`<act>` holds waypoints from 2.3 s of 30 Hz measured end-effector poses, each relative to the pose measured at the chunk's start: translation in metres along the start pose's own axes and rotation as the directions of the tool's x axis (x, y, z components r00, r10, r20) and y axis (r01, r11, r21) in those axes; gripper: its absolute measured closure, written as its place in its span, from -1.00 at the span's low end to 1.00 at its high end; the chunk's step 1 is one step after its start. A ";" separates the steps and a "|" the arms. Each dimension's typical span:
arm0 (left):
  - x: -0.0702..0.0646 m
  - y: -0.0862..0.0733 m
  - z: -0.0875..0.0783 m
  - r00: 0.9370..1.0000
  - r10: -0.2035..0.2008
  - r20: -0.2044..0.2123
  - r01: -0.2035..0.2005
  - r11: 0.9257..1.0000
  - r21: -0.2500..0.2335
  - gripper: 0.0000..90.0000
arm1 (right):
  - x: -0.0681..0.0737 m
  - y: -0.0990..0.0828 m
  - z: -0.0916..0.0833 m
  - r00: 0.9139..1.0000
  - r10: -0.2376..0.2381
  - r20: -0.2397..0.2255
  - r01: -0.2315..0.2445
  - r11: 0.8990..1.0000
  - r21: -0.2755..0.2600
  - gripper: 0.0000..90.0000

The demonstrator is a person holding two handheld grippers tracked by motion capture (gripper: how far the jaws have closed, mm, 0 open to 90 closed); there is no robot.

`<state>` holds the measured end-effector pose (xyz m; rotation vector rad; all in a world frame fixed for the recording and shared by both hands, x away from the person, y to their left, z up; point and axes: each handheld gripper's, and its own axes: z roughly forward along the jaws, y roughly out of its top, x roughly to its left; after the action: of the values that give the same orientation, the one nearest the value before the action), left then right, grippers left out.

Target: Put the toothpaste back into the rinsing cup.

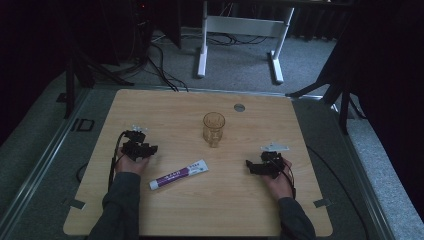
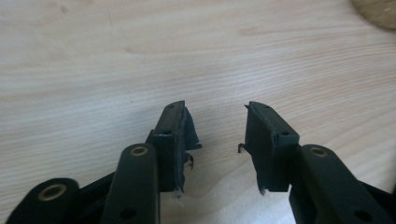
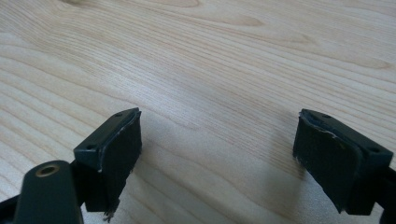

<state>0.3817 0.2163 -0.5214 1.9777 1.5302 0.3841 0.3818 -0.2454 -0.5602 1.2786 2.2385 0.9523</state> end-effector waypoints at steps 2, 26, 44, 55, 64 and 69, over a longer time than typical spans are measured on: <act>-0.002 0.002 -0.012 0.999 0.025 0.024 -0.024 0.999 -0.025 0.27 | 0.000 0.000 0.000 1.000 0.000 0.001 0.000 1.000 0.001 -0.66; -0.032 0.012 -0.045 0.979 0.192 0.064 -0.186 0.979 -0.087 0.18 | 0.001 0.000 0.000 1.000 0.010 0.011 -0.010 1.000 -0.001 -0.65; -0.052 0.012 -0.052 0.952 0.298 0.069 -0.291 0.952 -0.093 0.20 | 0.001 0.000 0.001 1.000 0.011 0.013 -0.011 1.000 -0.001 -0.65; -0.060 0.008 -0.053 0.933 0.348 0.091 -0.342 0.937 -0.077 0.19 | 0.001 0.000 0.000 1.000 0.011 0.013 -0.011 1.000 -0.001 -0.65; -0.065 0.008 -0.054 0.918 0.379 0.116 -0.374 0.925 -0.067 0.19 | 0.001 0.001 0.001 1.000 0.014 0.015 -0.014 1.000 -0.001 -0.65; -0.070 0.007 -0.054 0.904 0.407 0.132 -0.402 0.913 -0.061 0.18 | 0.001 0.001 0.001 1.000 0.014 0.016 -0.014 1.000 -0.002 -0.65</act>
<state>0.3364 0.1646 -0.4659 2.2435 1.0115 0.4211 0.3820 -0.2438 -0.5603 1.2983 2.2191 0.9451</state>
